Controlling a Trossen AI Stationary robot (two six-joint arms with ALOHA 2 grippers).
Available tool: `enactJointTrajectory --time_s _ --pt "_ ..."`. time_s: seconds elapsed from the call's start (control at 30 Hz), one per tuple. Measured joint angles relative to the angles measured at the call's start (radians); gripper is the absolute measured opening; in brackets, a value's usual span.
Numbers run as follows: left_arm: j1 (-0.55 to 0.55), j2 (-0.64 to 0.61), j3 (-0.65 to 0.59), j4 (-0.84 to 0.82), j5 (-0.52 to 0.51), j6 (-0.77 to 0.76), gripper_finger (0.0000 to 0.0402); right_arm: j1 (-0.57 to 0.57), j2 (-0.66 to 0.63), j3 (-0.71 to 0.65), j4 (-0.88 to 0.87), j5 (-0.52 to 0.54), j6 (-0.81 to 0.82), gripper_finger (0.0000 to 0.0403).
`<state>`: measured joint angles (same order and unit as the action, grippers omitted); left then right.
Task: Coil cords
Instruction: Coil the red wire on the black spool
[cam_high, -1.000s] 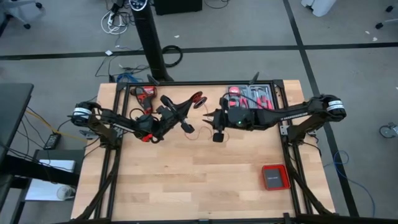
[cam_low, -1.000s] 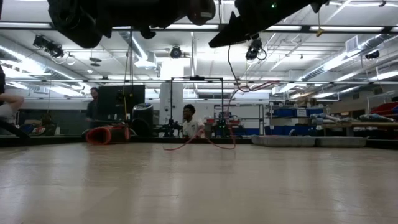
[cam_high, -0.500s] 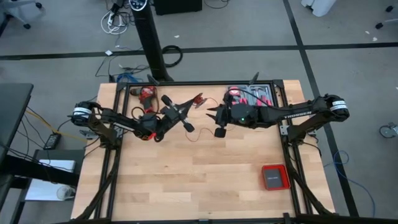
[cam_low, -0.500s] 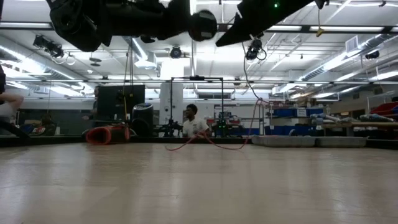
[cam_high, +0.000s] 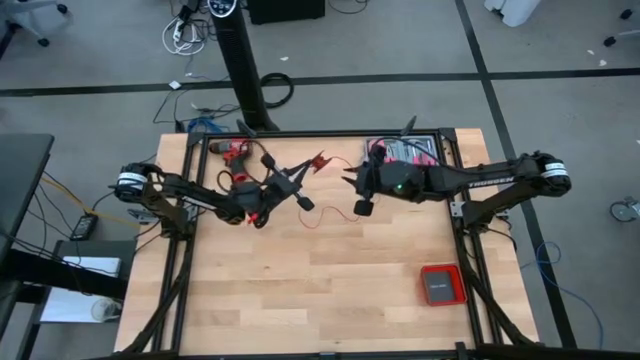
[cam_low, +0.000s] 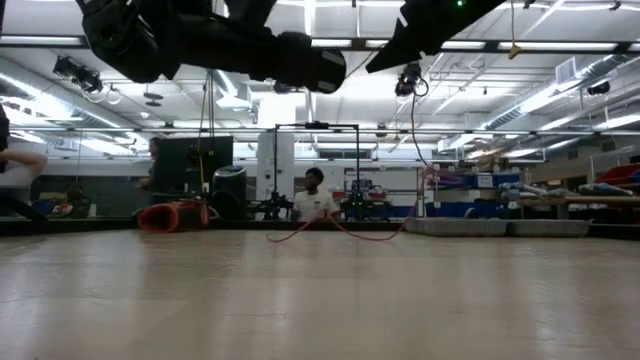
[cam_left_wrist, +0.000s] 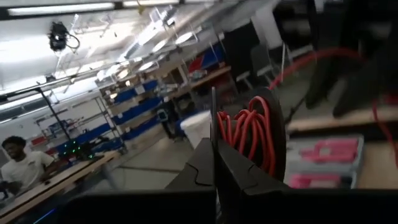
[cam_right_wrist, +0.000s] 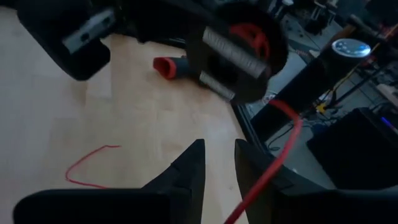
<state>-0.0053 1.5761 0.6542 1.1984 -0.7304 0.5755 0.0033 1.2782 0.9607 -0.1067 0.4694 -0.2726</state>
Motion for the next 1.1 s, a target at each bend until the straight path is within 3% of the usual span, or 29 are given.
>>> enactJointTrajectory --time_s 0.37,1.1 --pt "0.031 0.0 0.085 -0.341 -0.002 0.001 0.0 0.001 -0.01 0.003 -0.001 0.0 -0.054 0.008" --pt "0.034 0.0 0.174 -0.356 -0.054 -0.078 0.0 0.055 0.045 0.089 0.214 -0.16 -0.166 0.0075"
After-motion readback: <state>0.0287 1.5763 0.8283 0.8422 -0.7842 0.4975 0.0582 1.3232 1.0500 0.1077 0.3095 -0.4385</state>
